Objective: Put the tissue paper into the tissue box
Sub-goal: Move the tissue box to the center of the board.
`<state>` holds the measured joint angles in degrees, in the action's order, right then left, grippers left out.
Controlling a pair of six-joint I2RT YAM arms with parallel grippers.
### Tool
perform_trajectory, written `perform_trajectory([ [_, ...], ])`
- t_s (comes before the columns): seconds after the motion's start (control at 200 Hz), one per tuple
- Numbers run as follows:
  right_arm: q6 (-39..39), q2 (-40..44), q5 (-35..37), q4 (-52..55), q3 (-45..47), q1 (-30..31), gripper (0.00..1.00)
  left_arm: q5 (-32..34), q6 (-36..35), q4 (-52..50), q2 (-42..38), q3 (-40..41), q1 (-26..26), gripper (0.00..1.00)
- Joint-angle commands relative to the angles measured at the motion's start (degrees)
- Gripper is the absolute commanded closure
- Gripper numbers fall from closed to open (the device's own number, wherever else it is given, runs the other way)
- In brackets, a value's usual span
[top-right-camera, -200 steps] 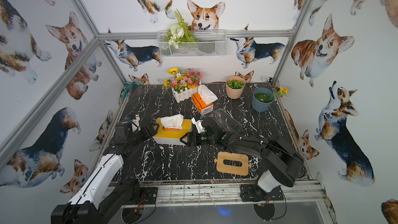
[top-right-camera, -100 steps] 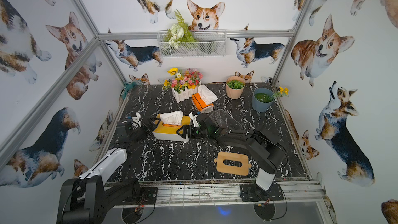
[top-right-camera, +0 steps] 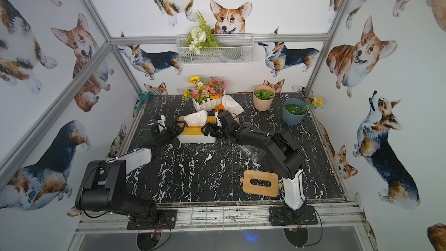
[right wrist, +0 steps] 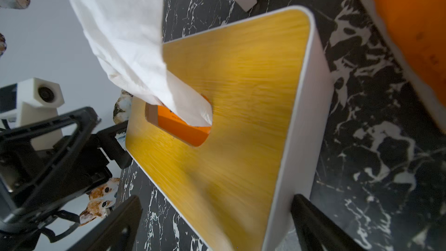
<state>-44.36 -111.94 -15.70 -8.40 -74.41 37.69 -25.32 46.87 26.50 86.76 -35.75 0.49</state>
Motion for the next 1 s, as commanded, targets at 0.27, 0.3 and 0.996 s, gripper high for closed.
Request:
perform_trajectory([
  [0.27,10.78,6.71,-3.62,5.49,-3.7,-0.86,0.0,-1.42,-3.2,-6.66,-5.89,-0.02,-0.8,0.0],
  [0.3,12.01,8.04,-2.92,6.55,-3.25,-0.95,0.0,-0.79,-4.09,-8.16,-6.83,-0.31,-0.84,0.0],
  [0.996,46.28,32.79,11.16,40.7,3.1,-4.29,0.06,2.87,-15.84,-35.63,-29.03,-7.3,-0.7,0.0],
])
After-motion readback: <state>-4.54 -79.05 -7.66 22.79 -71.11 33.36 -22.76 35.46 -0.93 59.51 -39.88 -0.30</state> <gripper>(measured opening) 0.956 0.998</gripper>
